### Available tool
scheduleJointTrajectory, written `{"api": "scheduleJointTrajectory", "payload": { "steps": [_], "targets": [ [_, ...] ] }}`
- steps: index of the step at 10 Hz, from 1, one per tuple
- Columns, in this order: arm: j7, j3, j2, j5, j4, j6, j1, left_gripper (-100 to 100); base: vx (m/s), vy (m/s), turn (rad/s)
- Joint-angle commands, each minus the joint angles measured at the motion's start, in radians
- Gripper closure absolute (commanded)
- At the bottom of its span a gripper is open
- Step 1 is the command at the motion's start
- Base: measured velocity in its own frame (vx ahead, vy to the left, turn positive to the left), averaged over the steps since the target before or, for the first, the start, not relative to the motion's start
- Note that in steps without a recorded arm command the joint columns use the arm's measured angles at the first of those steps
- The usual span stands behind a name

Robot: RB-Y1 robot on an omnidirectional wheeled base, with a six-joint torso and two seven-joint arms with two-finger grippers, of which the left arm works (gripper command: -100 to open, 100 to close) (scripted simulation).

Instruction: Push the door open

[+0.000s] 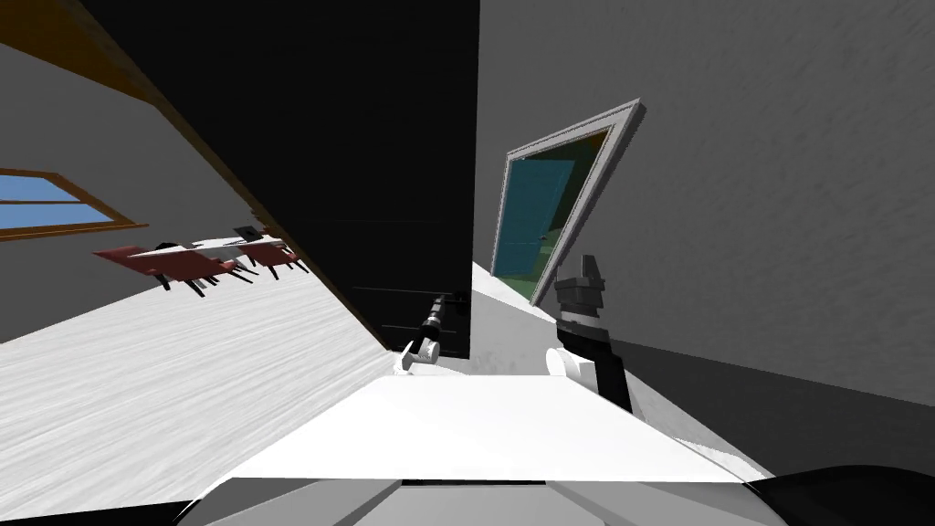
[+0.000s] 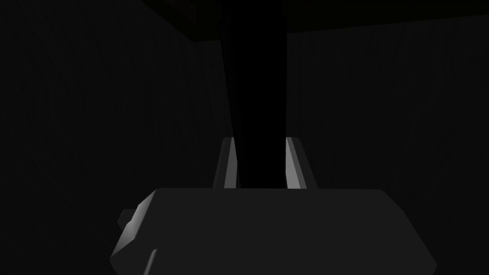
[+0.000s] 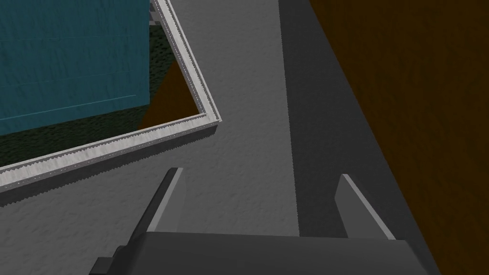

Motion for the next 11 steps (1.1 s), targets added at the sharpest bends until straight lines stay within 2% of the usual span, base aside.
{"api": "scheduleJointTrajectory", "payload": {
  "steps": [1, 4, 7, 8, 9, 11],
  "targets": [
    [-0.024, -0.015, 0.001, 0.024, -0.02, -0.004, 0.012, 100, 0.12, -0.087, 0.227],
    [-0.065, -0.07, -0.018, 0.066, -0.047, -0.004, 0.04, 100, 0.151, -0.113, 0.278],
    [-0.091, -0.103, -0.038, 0.091, -0.063, -0.004, 0.057, 100, 0.073, -0.115, 0.168],
    [-0.086, -0.085, -0.03, 0.088, -0.064, -0.007, 0.057, 100, 0.027, -0.029, 0.057],
    [-0.088, -0.063, -0.006, 0.089, -0.059, -0.008, 0.051, 100, 0.115, -0.067, 0.068],
    [-0.089, -0.044, 0.004, 0.09, -0.052, -0.008, 0.045, 100, 0.154, -0.121, 0.087]
  ]
}}
